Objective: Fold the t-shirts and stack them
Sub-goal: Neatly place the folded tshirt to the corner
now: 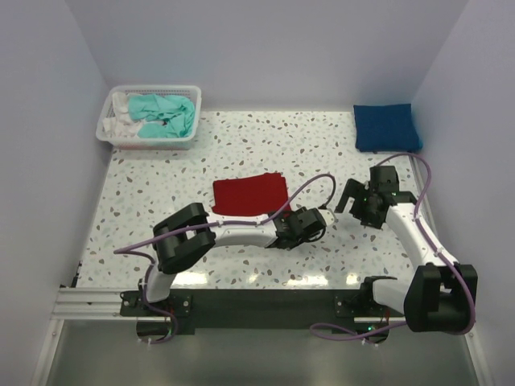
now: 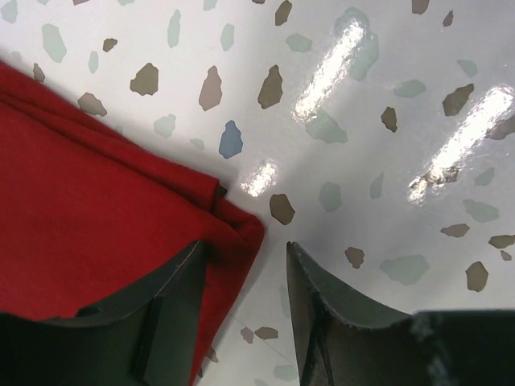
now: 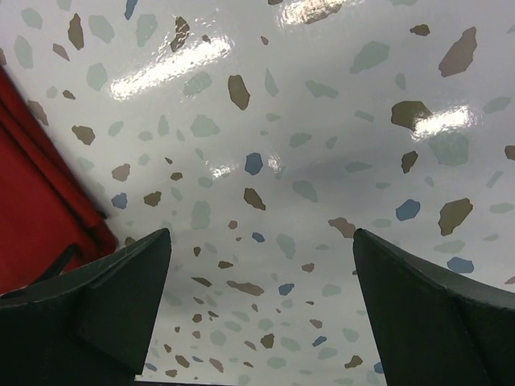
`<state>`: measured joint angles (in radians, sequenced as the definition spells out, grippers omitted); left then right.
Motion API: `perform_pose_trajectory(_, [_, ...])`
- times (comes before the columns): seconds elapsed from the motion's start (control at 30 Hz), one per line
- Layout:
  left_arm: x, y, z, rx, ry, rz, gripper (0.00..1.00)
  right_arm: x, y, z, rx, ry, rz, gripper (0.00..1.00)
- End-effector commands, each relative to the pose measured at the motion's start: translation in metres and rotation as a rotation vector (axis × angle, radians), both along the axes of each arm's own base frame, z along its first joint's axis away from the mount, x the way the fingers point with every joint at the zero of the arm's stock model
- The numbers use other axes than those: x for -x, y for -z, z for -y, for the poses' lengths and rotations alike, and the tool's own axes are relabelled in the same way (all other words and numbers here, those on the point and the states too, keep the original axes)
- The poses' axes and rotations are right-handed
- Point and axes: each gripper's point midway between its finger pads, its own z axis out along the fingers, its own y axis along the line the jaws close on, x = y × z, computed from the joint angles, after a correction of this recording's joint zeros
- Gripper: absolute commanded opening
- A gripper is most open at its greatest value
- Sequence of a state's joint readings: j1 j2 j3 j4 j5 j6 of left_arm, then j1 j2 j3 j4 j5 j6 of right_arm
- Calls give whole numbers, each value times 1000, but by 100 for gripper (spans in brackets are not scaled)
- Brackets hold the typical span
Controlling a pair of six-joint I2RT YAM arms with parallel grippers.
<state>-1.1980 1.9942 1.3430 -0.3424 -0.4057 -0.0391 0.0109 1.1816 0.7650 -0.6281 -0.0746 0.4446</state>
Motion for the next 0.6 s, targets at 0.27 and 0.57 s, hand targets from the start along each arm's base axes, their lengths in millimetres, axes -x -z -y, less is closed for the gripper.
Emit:
perform_pose_trajectory(0.27, [-5,21,-12,-98,-11,23,35,-4,-1,-18,-101,-47,38,98])
perform_pose_trajectory(0.57, [-17,-14,-14,-23,-67,79,4,-23,2,-55,-324,-67,88,98])
